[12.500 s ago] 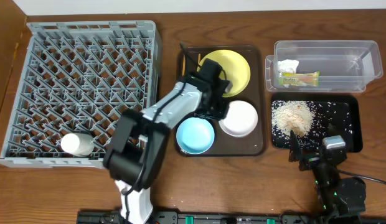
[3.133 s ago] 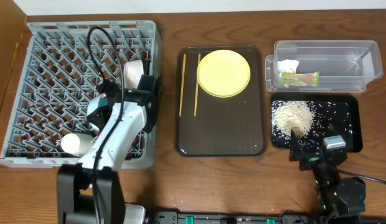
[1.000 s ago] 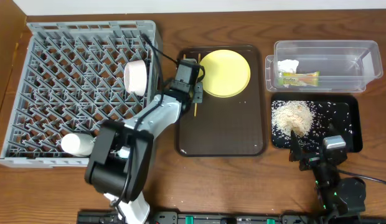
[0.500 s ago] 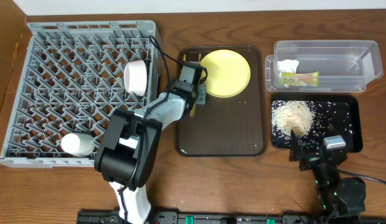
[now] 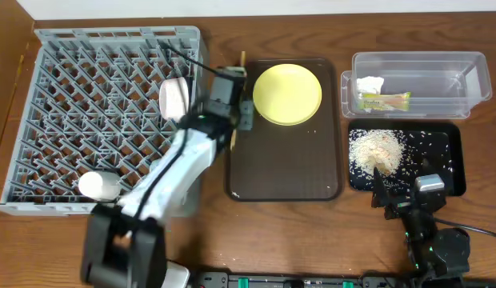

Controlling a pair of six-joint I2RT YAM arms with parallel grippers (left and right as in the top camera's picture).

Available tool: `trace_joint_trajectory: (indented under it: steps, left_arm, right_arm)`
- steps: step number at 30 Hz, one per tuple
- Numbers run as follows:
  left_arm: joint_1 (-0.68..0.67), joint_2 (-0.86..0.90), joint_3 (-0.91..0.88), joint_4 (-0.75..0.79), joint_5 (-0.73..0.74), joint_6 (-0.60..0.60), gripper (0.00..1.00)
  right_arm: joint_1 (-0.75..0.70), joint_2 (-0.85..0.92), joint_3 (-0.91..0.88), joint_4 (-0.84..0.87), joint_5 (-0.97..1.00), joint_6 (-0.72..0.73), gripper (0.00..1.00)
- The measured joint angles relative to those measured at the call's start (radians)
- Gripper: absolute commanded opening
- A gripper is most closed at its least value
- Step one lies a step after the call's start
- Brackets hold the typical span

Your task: Sort waste into correct bins and load items into the dishwasher

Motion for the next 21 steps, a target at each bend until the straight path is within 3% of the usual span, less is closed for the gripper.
trace_joint_trajectory:
  steps: [5,10,16,21]
  left_arm:
    - [0.048,-0.108,0.0,-0.113,-0.126,0.064,0.08]
    - [0.229,-0.161,0.0,-0.129,-0.223,0.149,0.08]
    - [0.413,-0.153,0.0,-0.093,-0.193,0.283,0.08]
    - [0.479,-0.067,0.0,-0.051,-0.156,0.435,0.08]
  right_arm:
    - [0.0,0.0,0.0,0.0,0.0,0.0,0.99]
    - [0.0,0.0,0.0,0.0,0.0,0.0,0.99]
    - [0.0,0.0,0.0,0.0,0.0,0.0,0.99]
    - [0.0,0.0,0.0,0.0,0.0,0.0,0.99]
